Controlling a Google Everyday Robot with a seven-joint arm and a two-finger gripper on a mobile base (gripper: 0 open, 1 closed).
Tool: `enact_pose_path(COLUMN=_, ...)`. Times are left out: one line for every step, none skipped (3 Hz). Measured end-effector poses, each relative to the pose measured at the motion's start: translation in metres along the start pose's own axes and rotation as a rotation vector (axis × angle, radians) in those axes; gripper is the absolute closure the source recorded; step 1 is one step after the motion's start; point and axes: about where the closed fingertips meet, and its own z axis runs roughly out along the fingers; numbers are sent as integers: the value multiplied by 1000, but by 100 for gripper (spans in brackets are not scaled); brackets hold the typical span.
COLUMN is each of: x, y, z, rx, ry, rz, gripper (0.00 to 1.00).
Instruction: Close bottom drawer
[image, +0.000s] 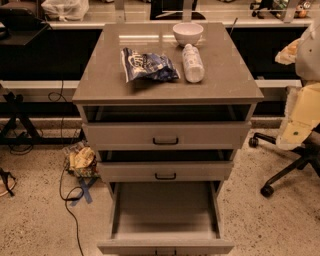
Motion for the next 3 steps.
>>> enact_pose_path(x=0, y=0, z=0, rx=0, ry=0, rz=0, gripper=0)
enact_pose_path(x=3, y=4, z=15, rx=-52, ry=-27, rz=27, gripper=0)
enact_pose_path(x=9, y=25, z=72, rx=-159, ry=-111, rz=147, gripper=0)
